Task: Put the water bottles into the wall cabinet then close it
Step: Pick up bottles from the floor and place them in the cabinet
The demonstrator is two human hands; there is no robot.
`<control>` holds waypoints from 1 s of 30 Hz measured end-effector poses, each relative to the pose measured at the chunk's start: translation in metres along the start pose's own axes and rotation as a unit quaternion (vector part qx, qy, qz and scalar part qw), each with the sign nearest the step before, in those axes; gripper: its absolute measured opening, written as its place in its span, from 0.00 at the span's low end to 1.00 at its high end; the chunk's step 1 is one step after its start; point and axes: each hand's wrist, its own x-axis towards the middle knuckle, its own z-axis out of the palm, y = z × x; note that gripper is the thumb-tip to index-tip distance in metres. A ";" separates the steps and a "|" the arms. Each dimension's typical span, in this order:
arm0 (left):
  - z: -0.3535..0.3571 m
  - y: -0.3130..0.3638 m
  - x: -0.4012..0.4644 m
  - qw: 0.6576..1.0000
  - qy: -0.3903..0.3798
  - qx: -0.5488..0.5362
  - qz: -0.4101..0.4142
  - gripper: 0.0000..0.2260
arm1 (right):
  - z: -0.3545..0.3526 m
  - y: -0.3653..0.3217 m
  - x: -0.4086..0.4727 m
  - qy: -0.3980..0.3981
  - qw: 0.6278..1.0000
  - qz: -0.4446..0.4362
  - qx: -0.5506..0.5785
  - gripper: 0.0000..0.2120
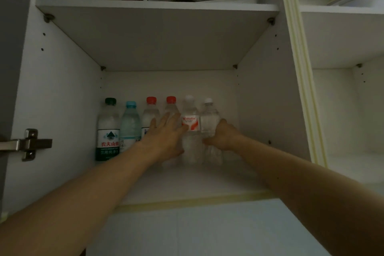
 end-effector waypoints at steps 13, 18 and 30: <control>-0.142 0.080 -0.145 0.871 0.193 -0.396 -0.217 0.07 | -0.066 0.001 -0.191 0.102 0.960 -0.231 0.119 0.13; -0.155 0.128 -0.233 0.835 0.147 -0.450 -0.280 0.13 | -0.059 0.016 -0.286 0.025 0.961 -0.184 0.203 0.18; -0.120 0.264 -0.490 0.729 0.001 -0.594 -0.340 0.15 | -0.014 0.102 -0.573 -0.127 0.954 0.010 0.272 0.20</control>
